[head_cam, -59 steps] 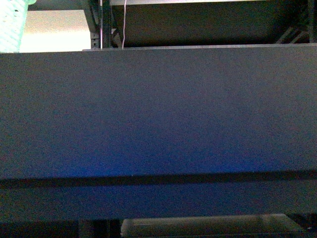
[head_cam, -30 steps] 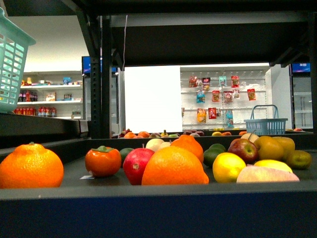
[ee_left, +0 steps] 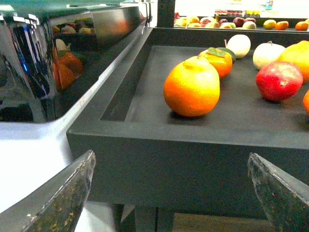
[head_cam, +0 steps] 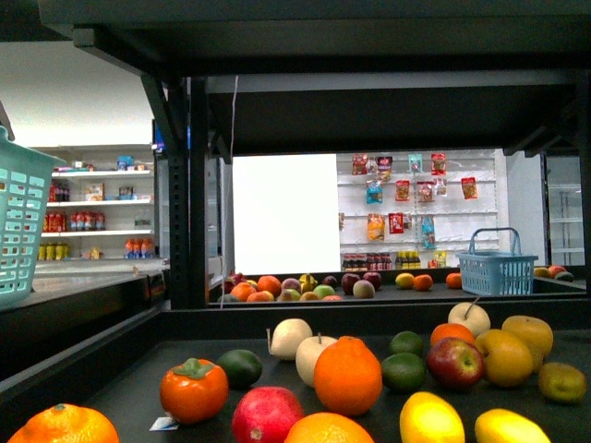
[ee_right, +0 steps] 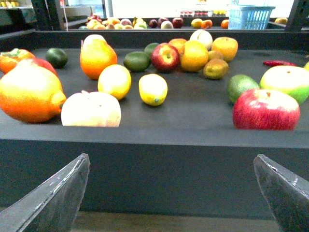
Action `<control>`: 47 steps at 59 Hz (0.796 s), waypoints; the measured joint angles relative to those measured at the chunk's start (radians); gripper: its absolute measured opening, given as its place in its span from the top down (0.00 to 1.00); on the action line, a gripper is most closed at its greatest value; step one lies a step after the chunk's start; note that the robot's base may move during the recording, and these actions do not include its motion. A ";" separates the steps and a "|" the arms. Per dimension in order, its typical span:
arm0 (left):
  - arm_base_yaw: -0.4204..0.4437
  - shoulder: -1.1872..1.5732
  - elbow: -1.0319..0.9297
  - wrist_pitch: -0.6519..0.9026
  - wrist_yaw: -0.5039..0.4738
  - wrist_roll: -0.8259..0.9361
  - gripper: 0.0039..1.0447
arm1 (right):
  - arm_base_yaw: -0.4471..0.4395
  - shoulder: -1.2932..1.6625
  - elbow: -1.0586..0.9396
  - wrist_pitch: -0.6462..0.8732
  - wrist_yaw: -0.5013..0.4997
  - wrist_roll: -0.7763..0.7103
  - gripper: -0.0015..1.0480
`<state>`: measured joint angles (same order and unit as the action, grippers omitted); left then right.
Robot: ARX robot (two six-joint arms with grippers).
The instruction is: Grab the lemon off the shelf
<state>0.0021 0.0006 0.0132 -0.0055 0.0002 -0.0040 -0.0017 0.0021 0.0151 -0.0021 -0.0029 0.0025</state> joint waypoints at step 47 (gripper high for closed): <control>0.000 0.000 0.000 0.000 0.000 -0.001 0.07 | 0.000 0.000 0.000 0.000 -0.002 0.000 0.02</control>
<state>0.0021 0.0006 0.0132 -0.0055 -0.0002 -0.0048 -0.0017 0.0021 0.0151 -0.0021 -0.0044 0.0025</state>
